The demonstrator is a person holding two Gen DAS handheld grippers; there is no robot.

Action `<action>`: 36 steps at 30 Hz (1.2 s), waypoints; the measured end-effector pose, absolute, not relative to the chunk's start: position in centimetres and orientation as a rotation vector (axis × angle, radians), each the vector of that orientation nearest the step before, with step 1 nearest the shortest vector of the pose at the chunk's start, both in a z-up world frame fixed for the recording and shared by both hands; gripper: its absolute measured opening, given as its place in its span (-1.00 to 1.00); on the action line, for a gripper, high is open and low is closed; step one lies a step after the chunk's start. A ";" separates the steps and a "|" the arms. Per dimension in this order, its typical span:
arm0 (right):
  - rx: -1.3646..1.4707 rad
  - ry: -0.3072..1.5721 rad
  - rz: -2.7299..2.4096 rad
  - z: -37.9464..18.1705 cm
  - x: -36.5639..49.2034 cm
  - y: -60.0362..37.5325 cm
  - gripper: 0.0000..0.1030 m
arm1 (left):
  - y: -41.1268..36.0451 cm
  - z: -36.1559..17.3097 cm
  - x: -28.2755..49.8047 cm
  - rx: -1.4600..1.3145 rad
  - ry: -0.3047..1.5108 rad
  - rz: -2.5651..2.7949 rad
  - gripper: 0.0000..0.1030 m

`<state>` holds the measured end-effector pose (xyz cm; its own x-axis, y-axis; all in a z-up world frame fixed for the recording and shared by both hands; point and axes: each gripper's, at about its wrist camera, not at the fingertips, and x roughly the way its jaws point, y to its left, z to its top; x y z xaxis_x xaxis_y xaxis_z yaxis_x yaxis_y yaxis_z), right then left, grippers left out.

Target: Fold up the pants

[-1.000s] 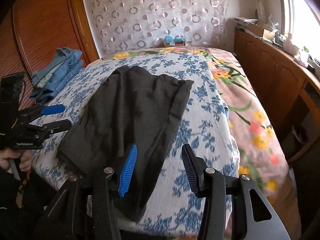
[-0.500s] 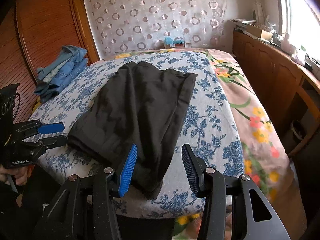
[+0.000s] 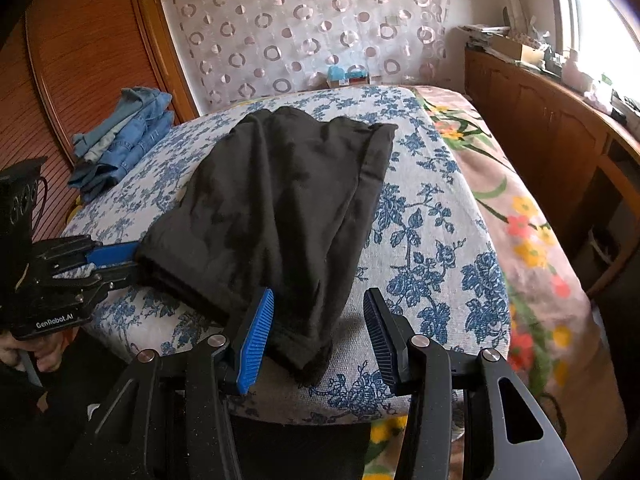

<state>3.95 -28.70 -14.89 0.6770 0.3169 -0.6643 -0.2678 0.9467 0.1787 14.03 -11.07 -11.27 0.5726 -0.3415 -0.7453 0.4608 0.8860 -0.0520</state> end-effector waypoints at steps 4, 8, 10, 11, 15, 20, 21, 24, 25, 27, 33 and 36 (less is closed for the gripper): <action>0.073 0.752 0.332 -15.0 3.9 -28.7 -0.06 | -11.3 -10.4 13.3 0.176 0.800 -0.470 -0.79; 0.074 0.750 0.331 -15.1 3.9 -28.9 -0.06 | -11.0 -9.2 11.7 0.181 0.765 -0.476 -0.85; 0.076 0.748 0.329 -15.1 3.8 -28.9 -0.06 | -10.9 -8.9 11.0 0.190 0.767 -0.475 -0.85; 0.077 0.747 0.329 -15.2 3.8 -28.8 -0.06 | -10.8 -8.9 10.8 0.192 0.769 -0.475 -0.85; 0.085 0.745 0.326 -15.2 3.8 -28.8 -0.06 | -10.6 -9.5 10.6 0.199 0.799 -0.469 -0.85; 0.085 0.745 0.322 -15.2 3.7 -28.8 -0.06 | -10.4 -9.6 10.6 0.183 0.801 -0.468 -0.85; 0.083 0.745 0.321 -15.2 3.7 -28.8 -0.06 | -10.4 -9.4 10.5 0.181 0.800 -0.466 -0.85; 0.078 0.747 0.318 -15.1 3.7 -28.7 -0.06 | -10.1 -9.0 10.3 0.172 0.796 -0.466 -0.84; 0.077 0.748 0.317 -15.1 3.7 -28.6 -0.06 | -10.0 -8.8 10.2 0.166 0.793 -0.462 -0.82; 0.076 0.749 0.315 -15.1 3.6 -28.6 -0.06 | -9.6 -8.3 10.2 0.151 0.784 -0.460 -0.59; 0.070 0.734 0.318 -14.7 2.8 -28.5 -0.06 | -9.1 -7.6 11.2 0.111 0.764 -0.432 0.13; 0.065 0.726 0.324 -14.5 2.5 -28.4 -0.06 | -9.4 -7.6 12.2 0.101 0.769 -0.422 0.19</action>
